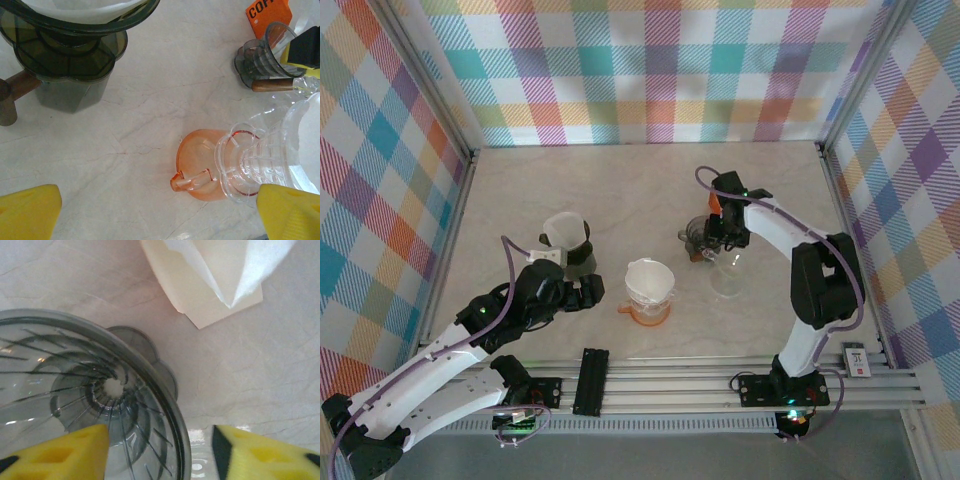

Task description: Place the coffee filter in the dripper

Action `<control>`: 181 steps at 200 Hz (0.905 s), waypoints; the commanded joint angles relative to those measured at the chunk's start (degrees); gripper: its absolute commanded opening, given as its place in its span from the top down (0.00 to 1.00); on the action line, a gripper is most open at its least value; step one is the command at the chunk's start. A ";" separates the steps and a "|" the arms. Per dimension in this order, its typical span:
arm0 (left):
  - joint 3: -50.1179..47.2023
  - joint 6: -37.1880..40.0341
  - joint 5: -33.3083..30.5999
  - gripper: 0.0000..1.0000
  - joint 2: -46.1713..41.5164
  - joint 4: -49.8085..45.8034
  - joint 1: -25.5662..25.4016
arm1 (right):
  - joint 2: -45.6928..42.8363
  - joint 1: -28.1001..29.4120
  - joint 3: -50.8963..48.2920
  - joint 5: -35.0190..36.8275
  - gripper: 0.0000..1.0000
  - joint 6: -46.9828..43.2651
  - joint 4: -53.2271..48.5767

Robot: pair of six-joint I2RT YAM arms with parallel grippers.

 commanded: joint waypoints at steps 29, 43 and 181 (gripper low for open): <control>1.40 0.19 0.08 0.00 -0.08 0.03 0.67 | -10.55 0.38 2.47 -0.59 0.30 0.34 -0.21; 1.61 0.26 -0.18 0.00 -0.04 -0.22 0.59 | -13.60 1.55 1.50 -0.78 0.29 0.37 0.47; 9.92 1.88 -6.71 0.00 -2.27 -7.23 0.72 | -47.89 22.54 -23.40 5.40 0.24 5.89 0.07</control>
